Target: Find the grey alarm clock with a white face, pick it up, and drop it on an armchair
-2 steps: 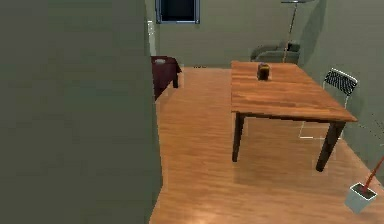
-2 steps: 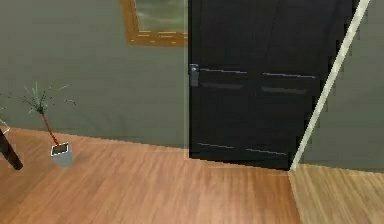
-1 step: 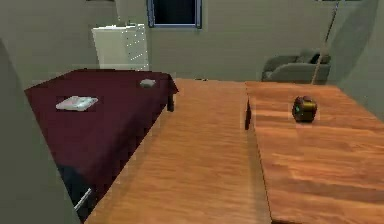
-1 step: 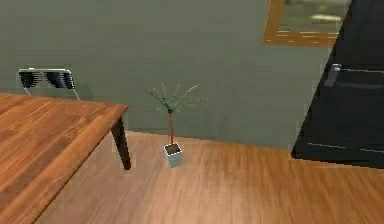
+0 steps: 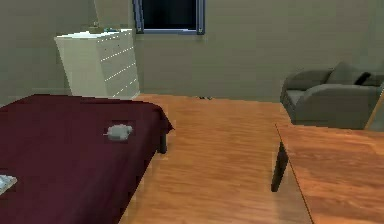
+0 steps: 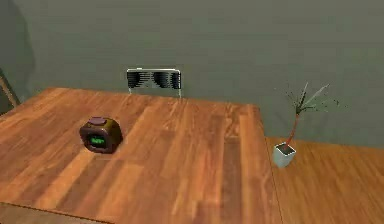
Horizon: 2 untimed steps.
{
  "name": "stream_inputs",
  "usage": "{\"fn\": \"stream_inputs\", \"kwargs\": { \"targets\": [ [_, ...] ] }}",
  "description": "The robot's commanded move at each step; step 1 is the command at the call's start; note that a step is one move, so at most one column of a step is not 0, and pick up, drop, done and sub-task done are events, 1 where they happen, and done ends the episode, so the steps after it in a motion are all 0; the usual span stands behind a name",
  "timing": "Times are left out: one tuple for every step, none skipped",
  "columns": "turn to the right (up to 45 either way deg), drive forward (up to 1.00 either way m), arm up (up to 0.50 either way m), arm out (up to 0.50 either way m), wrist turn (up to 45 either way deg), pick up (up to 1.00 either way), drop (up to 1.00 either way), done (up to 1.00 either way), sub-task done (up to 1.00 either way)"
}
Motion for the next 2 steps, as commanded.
{"fn": "stream_inputs", "kwargs": {
  "targets": [
    [0.0,0.35,0.0,0.0,0.0,0.0,0.0,0.0,0.0],
    [-45.0,0.0,0.0,0.0,0.0,0.0,0.0,0.0,0.0]
  ]
}}
